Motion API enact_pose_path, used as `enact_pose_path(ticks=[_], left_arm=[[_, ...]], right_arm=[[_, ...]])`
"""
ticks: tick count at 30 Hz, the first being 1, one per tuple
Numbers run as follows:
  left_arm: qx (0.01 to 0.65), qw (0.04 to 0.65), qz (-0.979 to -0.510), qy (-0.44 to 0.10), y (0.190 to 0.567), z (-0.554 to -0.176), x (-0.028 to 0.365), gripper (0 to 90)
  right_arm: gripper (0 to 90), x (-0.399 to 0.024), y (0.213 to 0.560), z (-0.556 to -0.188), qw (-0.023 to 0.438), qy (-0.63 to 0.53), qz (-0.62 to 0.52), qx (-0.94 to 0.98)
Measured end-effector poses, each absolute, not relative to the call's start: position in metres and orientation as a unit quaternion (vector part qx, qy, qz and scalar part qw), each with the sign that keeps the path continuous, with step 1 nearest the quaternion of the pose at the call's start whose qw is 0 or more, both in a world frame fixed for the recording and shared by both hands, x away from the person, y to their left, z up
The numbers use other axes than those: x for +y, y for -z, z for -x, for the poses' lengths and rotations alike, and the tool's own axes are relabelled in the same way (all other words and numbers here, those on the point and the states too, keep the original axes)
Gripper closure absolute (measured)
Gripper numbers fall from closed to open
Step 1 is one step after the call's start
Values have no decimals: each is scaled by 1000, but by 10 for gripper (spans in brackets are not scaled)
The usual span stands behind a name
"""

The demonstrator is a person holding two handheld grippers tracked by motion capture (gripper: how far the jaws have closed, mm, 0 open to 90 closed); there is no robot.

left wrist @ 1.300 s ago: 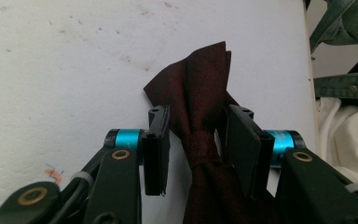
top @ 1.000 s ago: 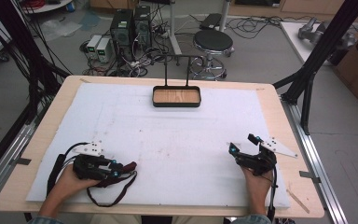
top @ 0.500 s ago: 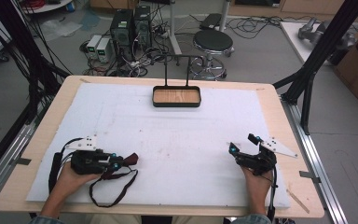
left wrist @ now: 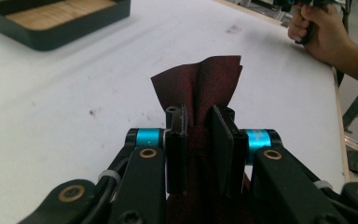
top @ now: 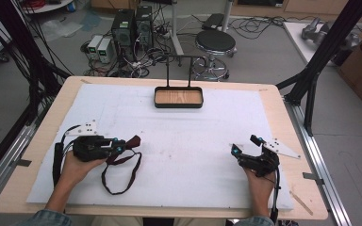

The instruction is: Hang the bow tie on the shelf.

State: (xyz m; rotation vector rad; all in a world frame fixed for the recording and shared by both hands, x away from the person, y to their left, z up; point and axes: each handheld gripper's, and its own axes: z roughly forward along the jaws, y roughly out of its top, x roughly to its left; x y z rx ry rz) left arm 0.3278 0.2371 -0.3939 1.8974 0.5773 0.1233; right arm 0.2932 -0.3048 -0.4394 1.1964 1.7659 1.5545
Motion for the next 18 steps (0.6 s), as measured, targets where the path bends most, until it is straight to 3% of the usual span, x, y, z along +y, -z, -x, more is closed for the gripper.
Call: enact_pose_path(ticks=[18], left_arm=[[248,582,-767,-105,352,-388,210,758]], right_arm=[[63,-306,440,-294,241,-575,-439,647]])
